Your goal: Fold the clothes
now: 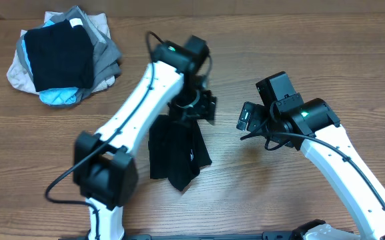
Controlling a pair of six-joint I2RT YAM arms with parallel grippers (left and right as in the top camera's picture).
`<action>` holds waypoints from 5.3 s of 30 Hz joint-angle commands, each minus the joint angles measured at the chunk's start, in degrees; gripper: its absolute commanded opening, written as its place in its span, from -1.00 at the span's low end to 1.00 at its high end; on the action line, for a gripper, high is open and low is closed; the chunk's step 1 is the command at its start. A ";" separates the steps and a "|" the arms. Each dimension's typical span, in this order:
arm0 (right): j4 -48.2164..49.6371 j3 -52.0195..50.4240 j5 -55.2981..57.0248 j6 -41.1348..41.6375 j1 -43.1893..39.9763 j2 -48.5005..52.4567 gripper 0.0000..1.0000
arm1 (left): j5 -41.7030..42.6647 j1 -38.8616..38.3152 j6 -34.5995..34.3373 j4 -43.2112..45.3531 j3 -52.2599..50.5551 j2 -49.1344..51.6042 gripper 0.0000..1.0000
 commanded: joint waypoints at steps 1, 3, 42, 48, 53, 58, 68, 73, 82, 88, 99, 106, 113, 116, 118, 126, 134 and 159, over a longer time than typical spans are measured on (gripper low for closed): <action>0.35 0.50 0.61 0.42 -0.15 0.28 1.00 | -8.17 5.14 -1.09 -4.02 2.25 -5.46 0.50; 0.42 0.50 0.61 0.44 -0.17 0.28 1.00 | -8.37 6.97 -0.48 -6.43 2.25 -5.84 0.50; 0.33 0.50 1.22 0.39 -0.15 0.28 1.00 | 1.01 -2.67 -9.29 26.05 -23.08 -4.11 -0.52; 0.33 0.50 1.22 0.39 -0.15 0.28 1.00 | 0.74 -3.54 -10.60 32.61 -23.08 -4.02 -0.62; 0.31 0.50 1.22 0.39 -0.15 0.28 1.00 | 0.44 -4.50 -10.93 36.00 -23.08 -2.34 -0.56; 0.31 0.50 1.22 0.37 -0.15 0.28 1.00 | 0.44 -5.18 -10.73 37.44 -23.08 -0.92 0.21; 0.31 0.50 1.22 0.37 -0.15 0.28 1.00 | 2.80 -5.20 -5.33 33.62 -16.00 -1.46 0.49; 0.31 0.50 1.22 0.39 -0.15 0.28 1.00 | 2.12 -5.14 -0.63 28.63 -7.85 -1.55 0.62; 0.09 0.50 1.25 0.39 -0.15 0.28 1.00 | -1.46 -0.20 -2.91 18.21 1.07 -1.57 0.64; 0.13 0.50 2.10 0.42 -0.17 0.28 1.00 | -6.71 5.11 -3.28 -0.39 -0.59 -1.40 -0.03; 0.09 0.50 1.64 0.42 -0.15 0.28 1.00 | -1.77 5.55 3.39 5.22 -15.13 -1.33 -0.91; 0.11 0.50 1.68 0.39 -0.15 0.28 1.00 | 10.08 5.81 8.17 22.23 -25.73 -1.33 -0.91; 0.15 0.50 1.68 0.42 -0.15 0.28 1.00 | 20.22 6.23 9.49 41.13 -35.41 -1.31 -0.92; 0.20 0.50 1.68 0.42 -0.15 0.28 1.00 | 23.91 6.25 10.21 45.86 -36.89 -1.31 -0.91; 0.35 0.50 1.66 0.42 -0.15 0.28 1.00 | 28.28 6.29 11.54 47.78 -36.65 -1.36 -0.92; 0.31 0.50 1.66 0.42 -0.15 0.28 1.00 | 37.13 6.71 19.26 37.48 -25.62 -3.15 -0.92; 0.22 0.50 1.66 0.42 -0.15 0.28 1.00 | 23.02 7.52 24.24 14.34 -13.42 -8.35 -0.92; 0.52 0.50 1.64 0.42 -0.15 0.28 1.00 | 48.41 15.91 19.39 51.82 -40.35 6.64 -0.79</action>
